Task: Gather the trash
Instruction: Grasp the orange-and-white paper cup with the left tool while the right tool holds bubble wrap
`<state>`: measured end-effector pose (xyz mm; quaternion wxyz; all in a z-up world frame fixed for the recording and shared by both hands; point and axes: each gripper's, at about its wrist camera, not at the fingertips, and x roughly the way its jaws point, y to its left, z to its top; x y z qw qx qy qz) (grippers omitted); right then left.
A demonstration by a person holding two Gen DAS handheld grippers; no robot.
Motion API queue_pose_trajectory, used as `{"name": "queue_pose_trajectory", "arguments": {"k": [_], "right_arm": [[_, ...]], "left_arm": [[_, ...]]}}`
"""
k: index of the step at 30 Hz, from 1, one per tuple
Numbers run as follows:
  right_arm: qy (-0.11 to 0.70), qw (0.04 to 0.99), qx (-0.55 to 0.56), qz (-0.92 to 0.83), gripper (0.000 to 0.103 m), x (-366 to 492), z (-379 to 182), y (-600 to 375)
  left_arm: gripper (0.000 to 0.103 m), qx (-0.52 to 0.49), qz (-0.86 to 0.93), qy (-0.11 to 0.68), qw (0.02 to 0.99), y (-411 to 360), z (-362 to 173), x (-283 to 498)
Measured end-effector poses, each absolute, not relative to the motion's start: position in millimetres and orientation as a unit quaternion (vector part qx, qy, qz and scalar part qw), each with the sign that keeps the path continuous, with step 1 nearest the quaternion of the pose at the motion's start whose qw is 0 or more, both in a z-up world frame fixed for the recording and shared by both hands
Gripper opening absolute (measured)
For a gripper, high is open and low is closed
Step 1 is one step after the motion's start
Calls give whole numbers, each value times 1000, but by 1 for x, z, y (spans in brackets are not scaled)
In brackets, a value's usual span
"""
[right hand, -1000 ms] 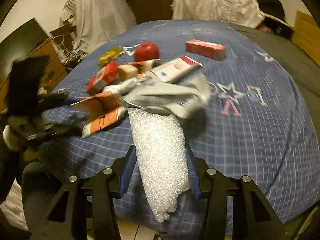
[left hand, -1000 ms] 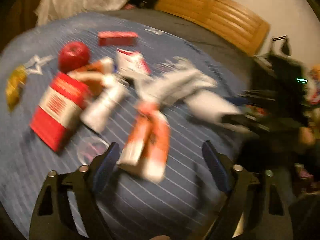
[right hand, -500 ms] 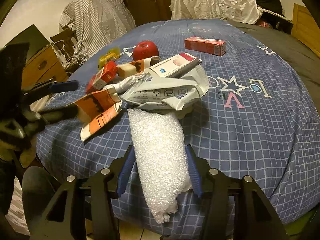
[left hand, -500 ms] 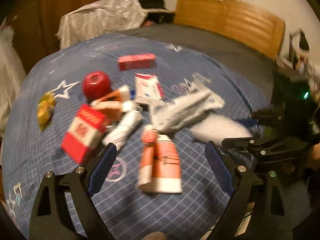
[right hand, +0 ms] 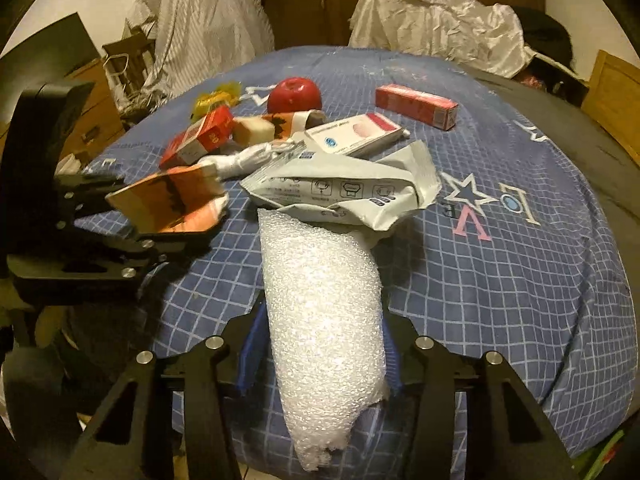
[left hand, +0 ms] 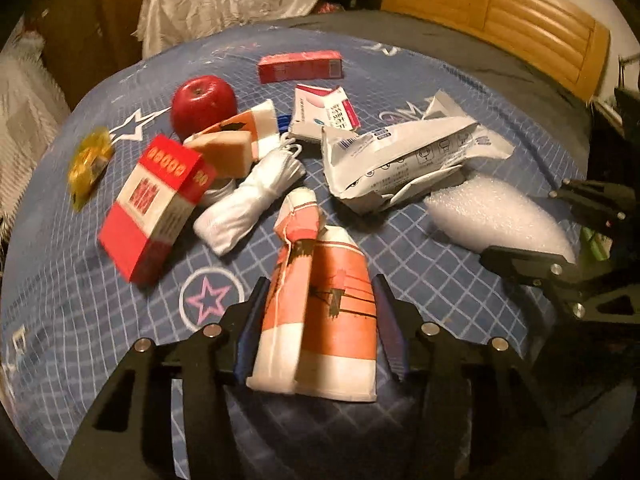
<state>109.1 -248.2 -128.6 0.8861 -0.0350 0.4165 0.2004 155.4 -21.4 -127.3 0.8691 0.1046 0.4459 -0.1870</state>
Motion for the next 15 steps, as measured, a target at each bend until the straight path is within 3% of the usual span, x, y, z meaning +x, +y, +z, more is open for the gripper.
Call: {"name": "queue_pose_trajectory", "arguments": {"k": [7, 15], "right_arm": [[354, 916, -15, 190, 49, 79, -106, -247], [247, 957, -3, 151, 49, 35, -43, -254]], "left_arm": [[49, 62, -140, 402, 903, -2, -108, 118], [49, 17, -84, 303, 949, 6, -46, 57]]}}
